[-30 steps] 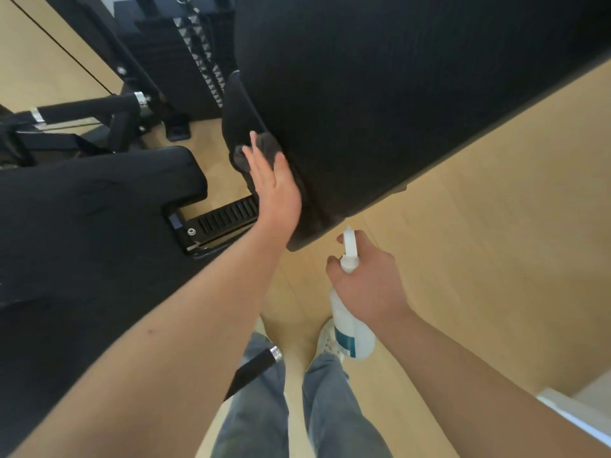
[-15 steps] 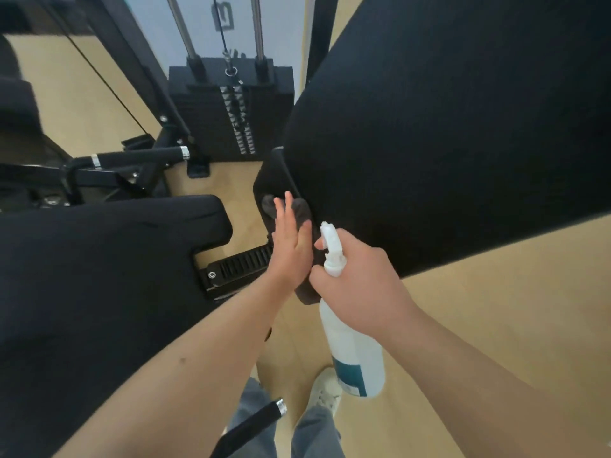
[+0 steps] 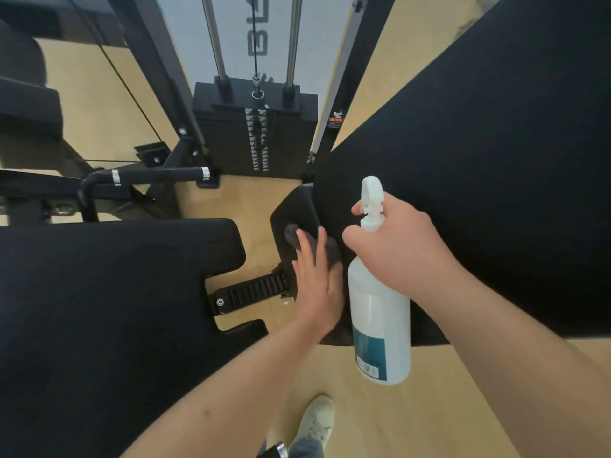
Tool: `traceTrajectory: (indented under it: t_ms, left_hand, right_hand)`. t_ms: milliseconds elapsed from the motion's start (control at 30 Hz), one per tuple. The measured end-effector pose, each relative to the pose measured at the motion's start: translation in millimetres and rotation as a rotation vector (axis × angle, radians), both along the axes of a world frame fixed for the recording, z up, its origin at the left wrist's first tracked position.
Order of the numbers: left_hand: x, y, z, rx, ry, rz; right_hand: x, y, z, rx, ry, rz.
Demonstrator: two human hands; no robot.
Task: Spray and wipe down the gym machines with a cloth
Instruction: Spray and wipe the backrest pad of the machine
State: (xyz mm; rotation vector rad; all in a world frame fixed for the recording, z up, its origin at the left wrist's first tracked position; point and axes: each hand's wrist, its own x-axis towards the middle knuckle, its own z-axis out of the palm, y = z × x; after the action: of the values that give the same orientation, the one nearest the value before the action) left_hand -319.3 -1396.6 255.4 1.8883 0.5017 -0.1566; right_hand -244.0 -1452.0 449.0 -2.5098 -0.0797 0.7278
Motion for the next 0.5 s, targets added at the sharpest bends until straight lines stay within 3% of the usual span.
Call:
traceTrajectory:
  t_ms: [133, 233, 500]
  left_hand:
    - [75.2, 47.8, 6.4, -0.049, 0.04, 0.157]
    - [83.7, 60.2, 1.4, -0.025, 0.019, 0.117]
    - [-38.6, -13.2, 2.6, -0.004, -0.007, -0.12]
  right_hand:
    - [2.5, 1.5, -1.8, -0.021, -0.001, -0.012]
    - [1.6, 0.8, -0.1, -0.034, 0.006, 0.0]
    - [-11.4, -10.1, 17.4, -0.091, 0.038, 0.047]
